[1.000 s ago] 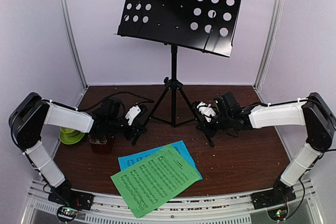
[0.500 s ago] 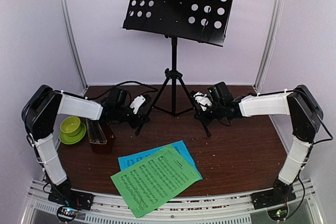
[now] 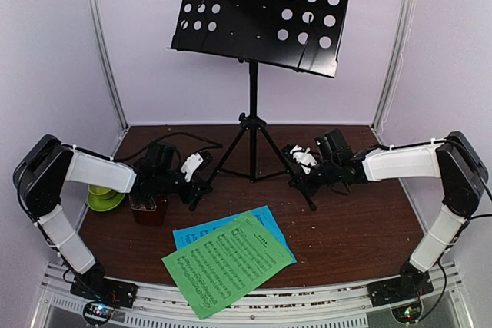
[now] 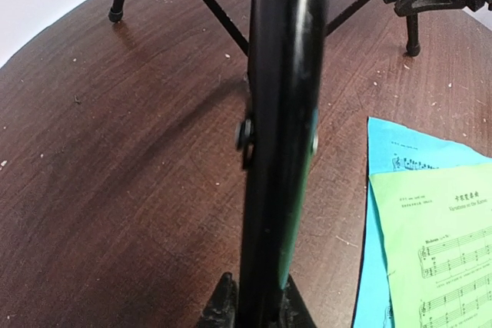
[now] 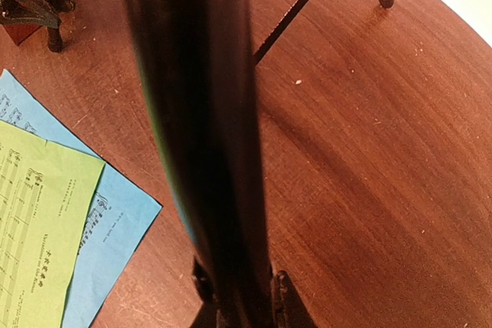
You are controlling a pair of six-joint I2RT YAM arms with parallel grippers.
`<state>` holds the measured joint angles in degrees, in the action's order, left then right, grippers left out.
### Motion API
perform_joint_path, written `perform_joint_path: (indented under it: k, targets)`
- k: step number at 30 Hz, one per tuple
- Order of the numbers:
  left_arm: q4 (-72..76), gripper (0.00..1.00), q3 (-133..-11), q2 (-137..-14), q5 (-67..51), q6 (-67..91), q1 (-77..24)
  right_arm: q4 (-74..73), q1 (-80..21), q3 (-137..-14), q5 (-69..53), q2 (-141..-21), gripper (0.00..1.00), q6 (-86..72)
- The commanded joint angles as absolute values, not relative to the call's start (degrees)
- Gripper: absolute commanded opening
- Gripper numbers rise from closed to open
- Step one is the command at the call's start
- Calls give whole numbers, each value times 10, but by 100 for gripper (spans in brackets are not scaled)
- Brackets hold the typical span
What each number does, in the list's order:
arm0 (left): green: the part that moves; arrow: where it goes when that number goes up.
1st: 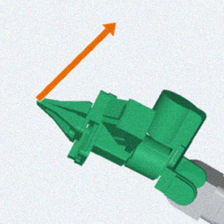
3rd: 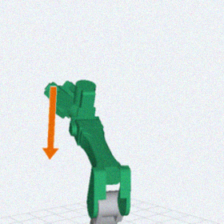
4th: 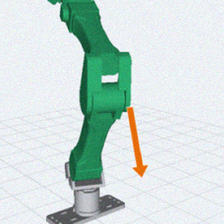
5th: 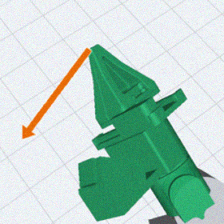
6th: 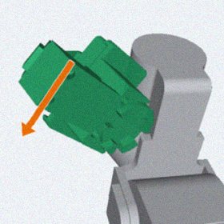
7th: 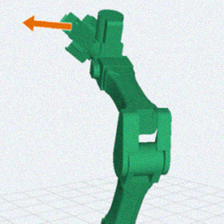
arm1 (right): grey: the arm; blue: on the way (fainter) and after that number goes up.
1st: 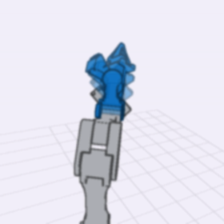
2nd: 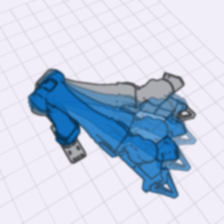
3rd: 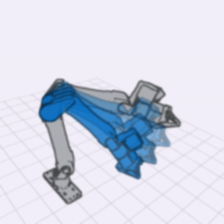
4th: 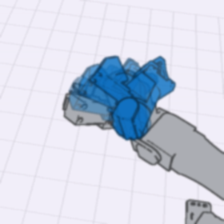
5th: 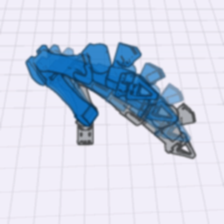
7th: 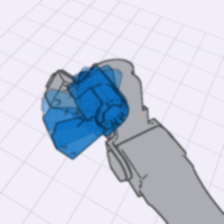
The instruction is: Set up the instrument practice props
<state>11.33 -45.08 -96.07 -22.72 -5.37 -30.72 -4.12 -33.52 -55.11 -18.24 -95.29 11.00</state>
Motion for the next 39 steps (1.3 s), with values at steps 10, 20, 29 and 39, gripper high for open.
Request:
perform_joint_path:
  k: [10,20,29,39]
  targets:
    - [46,0,-410,-949,-186,39,-255,-203,-272,-567,-52,-920,0,4]
    - [47,0,-440,-966,-175,36,-255,-197,-269,-602,-26,-944,0,24]
    - [35,0,-462,-987,-170,38,-256,-217,-248,-640,-23,-978,0,55]
    - [62,0,-386,-938,-165,58,-257,-243,-245,-587,30,-951,0,88]
